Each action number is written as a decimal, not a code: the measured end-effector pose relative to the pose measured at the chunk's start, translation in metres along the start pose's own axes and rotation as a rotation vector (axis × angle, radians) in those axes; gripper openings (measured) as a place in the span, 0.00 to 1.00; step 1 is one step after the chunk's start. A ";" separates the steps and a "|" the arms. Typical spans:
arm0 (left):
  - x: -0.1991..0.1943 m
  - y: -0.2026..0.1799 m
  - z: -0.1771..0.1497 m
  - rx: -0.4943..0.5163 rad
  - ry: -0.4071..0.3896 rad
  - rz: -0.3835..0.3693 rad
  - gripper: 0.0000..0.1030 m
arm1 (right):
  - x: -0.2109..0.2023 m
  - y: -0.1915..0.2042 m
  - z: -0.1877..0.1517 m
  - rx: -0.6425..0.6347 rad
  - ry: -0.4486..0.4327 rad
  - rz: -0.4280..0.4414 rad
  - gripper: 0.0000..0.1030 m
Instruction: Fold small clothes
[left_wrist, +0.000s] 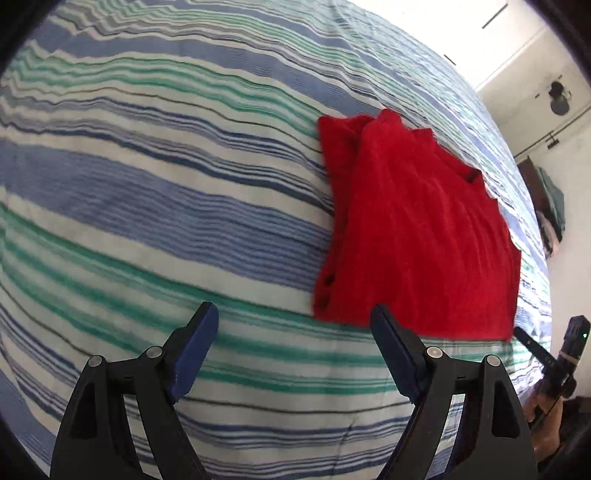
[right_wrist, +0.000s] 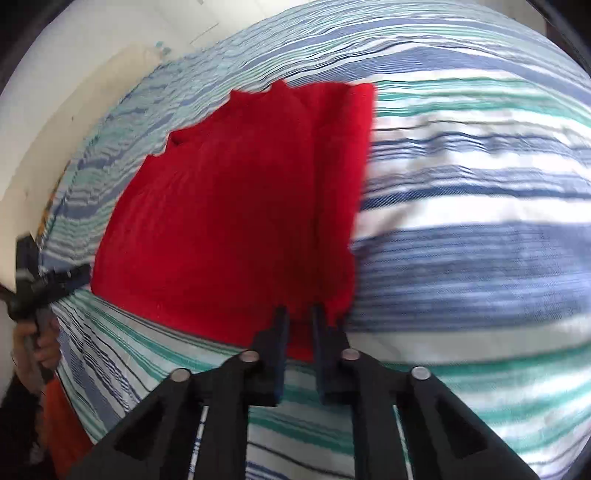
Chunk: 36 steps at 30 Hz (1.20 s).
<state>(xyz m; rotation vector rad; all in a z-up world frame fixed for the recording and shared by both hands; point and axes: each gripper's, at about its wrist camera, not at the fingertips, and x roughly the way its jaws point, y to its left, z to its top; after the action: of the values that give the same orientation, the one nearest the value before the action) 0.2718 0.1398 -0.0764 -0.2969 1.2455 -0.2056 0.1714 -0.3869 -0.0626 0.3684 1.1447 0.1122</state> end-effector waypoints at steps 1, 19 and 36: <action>-0.003 0.004 -0.002 -0.008 -0.008 -0.001 0.83 | -0.012 0.008 0.002 -0.032 -0.032 -0.022 0.17; 0.065 -0.034 0.063 -0.096 0.097 -0.129 0.81 | -0.060 0.013 -0.101 0.083 -0.120 0.119 0.38; -0.041 -0.266 0.032 0.333 -0.042 -0.078 0.09 | -0.102 -0.010 -0.132 0.078 -0.226 0.130 0.40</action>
<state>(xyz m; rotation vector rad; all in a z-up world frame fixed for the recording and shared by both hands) 0.2913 -0.0952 0.0578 -0.0608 1.1378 -0.4656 0.0082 -0.3940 -0.0249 0.5115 0.9030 0.1367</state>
